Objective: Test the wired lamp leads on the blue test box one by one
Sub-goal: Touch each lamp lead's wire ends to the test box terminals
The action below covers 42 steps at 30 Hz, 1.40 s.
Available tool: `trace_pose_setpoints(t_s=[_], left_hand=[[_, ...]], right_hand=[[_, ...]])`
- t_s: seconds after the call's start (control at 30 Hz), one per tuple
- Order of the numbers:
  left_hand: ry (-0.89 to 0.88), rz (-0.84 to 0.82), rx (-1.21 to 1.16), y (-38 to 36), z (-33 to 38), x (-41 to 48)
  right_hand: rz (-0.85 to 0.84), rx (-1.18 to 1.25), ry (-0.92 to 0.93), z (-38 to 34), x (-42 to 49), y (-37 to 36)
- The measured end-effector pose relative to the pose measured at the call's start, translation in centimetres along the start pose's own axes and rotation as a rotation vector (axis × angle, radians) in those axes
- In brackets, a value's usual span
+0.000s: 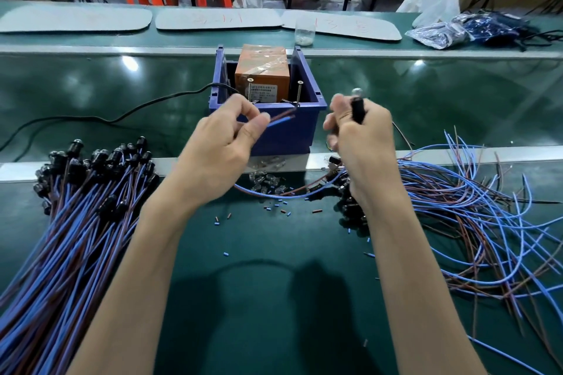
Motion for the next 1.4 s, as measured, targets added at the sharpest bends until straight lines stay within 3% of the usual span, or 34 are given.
trace_pose_setpoints(t_s=[0.1, 0.17, 0.33, 0.5, 1.07, 1.2, 1.4], left_hand=[[0.125, 0.115, -0.225, 1.1, -0.3, 0.5], [0.190, 0.098, -0.361, 0.6, -0.2, 0.5], [0.205, 0.159, -0.463, -0.7, 0.2, 0.1], [0.290, 0.279, -0.546, -1.8, 0.1, -0.4], [0.550, 0.438, -0.835, -3.5, 0.1, -1.8], [0.493, 0.566, -0.705, -1.8, -0.2, -1.5], [0.499, 0.682, -0.624, 0.0, -1.1, -1.5]], right_hand=[[-0.084, 0.176, -0.087, -0.4, -0.1, 0.3], [-0.215, 0.188, -0.107, -0.6, -0.9, -0.6], [-0.392, 0.165, -0.100, -0.6, -2.4, -2.5], [-0.378, 0.220, -0.088, -0.4, -2.6, -2.6], [-0.431, 0.278, -0.157, 0.3, -2.8, -3.2], [-0.377, 0.315, -0.231, 0.5, -2.5, -3.1], [-0.186, 0.417, -0.178, 0.9, -0.9, -1.9]])
Point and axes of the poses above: each hand's wrist, its own x-axis towards the middle knuckle, its own y-axis out of the back of the hand, z = x × y, the point moved 6 cm from there along x, towards the middle knuckle, and after that the axes turned 15 degrees about z, right-handed, at the moved point
